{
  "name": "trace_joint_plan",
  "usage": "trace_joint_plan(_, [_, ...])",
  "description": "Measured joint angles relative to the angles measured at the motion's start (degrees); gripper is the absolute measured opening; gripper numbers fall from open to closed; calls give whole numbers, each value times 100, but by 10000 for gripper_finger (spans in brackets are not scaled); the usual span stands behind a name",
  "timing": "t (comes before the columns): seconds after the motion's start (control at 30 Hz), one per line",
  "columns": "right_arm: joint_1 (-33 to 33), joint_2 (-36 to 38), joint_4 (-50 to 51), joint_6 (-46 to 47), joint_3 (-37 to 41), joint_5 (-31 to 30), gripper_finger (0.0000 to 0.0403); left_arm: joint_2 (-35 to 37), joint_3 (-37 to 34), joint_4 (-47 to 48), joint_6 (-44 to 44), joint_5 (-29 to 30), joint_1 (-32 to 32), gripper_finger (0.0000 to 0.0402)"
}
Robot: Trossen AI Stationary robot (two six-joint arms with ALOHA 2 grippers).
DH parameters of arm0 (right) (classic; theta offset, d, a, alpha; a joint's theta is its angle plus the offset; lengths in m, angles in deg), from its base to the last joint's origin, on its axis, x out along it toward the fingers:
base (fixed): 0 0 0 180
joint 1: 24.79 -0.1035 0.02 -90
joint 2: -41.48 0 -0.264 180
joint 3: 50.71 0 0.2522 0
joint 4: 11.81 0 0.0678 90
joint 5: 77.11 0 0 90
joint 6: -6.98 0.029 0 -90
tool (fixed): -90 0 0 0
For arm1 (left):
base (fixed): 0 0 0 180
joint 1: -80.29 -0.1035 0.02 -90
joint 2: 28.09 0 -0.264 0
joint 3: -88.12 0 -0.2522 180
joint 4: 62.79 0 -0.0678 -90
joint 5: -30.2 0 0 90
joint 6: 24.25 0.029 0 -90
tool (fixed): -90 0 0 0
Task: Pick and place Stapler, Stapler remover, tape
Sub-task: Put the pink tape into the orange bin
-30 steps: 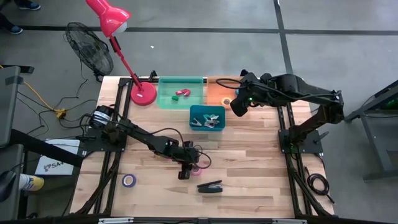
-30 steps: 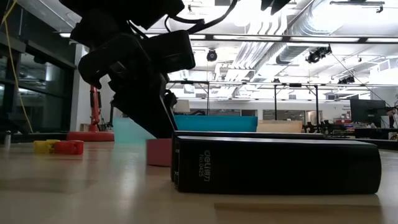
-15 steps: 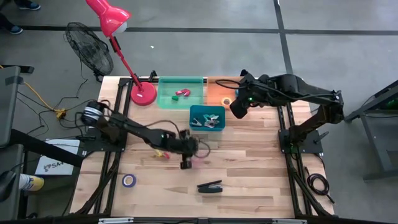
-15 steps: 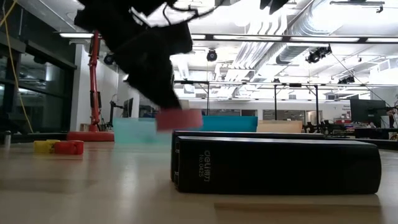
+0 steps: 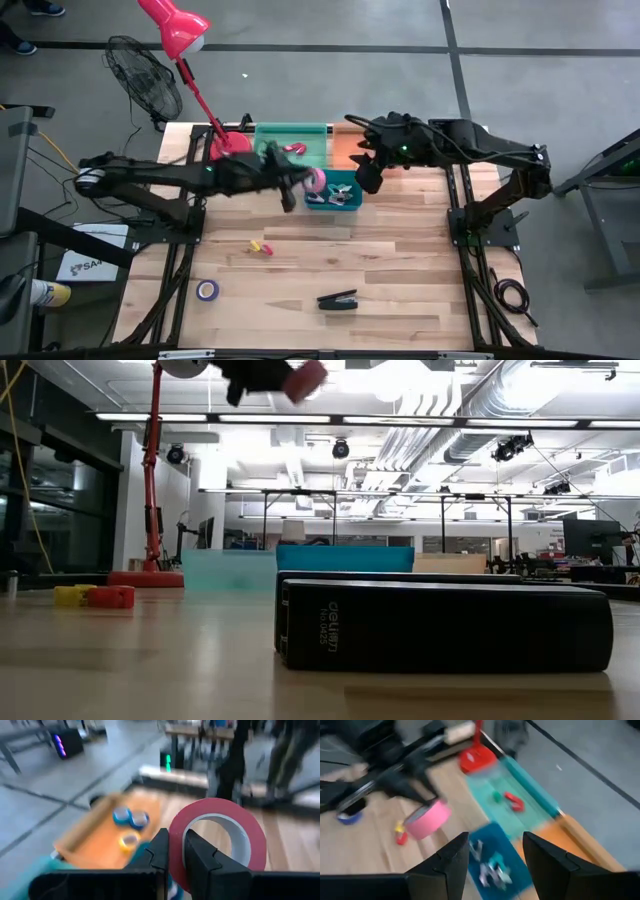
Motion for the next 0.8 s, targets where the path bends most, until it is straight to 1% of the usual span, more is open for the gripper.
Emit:
trace_joint_plan(0.13, [0,-132,-725,-485,0,384,177,475,-1,-319,-2,-288,-373,29])
trace_joint_plan(0.23, [0,-334,-1233,-803,0,648,177,705,5,-635,-2,-588,-579,29])
trace_joint_plan(0.37, [0,-657,-1842,-1174,0,976,177,832,6,-932,-38,-853,-705,29])
trace_joint_plan(0.47, [0,-849,-2188,-1223,2,1179,177,843,1,-1131,5,-868,-699,29])
trace_joint_plan(0.6, [0,-1007,-2549,-1225,2,1440,177,846,1,-1141,9,-873,-695,29])
trace_joint_plan(0.73, [4,-1036,-2936,-1221,7,1849,177,850,2,-1157,9,-879,-695,29])
trace_joint_plan(0.8, [7,-1034,-3101,-1220,7,1952,177,866,10,-1174,9,-882,-695,29])
